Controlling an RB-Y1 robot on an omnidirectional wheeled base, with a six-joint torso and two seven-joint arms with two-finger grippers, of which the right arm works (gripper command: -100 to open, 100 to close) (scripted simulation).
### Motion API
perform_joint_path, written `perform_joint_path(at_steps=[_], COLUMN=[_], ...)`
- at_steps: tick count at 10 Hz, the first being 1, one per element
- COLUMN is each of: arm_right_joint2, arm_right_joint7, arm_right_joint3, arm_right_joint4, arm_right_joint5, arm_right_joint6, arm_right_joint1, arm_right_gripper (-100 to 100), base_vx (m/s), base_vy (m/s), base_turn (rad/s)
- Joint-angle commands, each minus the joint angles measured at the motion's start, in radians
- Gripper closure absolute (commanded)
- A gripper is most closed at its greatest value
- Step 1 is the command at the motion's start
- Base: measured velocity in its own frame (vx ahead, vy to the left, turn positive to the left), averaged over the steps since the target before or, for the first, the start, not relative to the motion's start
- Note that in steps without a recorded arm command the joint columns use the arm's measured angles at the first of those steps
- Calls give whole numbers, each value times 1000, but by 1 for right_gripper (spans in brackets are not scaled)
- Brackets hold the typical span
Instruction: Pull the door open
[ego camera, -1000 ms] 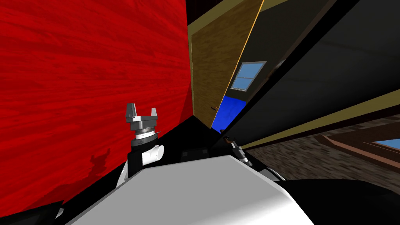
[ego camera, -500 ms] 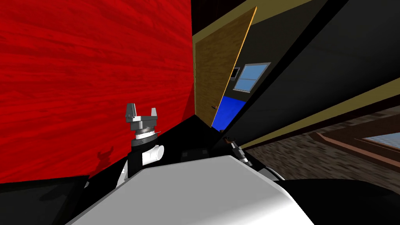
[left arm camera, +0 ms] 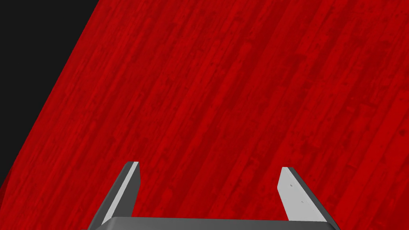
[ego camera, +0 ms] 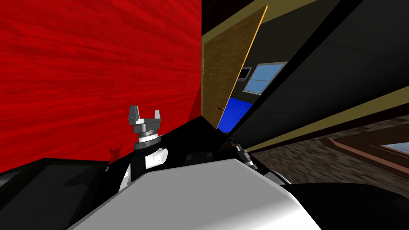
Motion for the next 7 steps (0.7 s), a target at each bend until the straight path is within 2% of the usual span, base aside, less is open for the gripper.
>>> perform_joint_path(at_steps=[1,7], arm_right_joint2=[0,7], arm_right_joint7=[0,1], arm_right_joint3=[0,7], arm_right_joint4=[0,-5], arm_right_joint5=[0,-3], arm_right_joint6=[0,10], arm_right_joint1=[0,2], arm_right_gripper=[100,100], base_vx=[-75,-204], base_vy=[-18,-55], base_turn=[10,179])
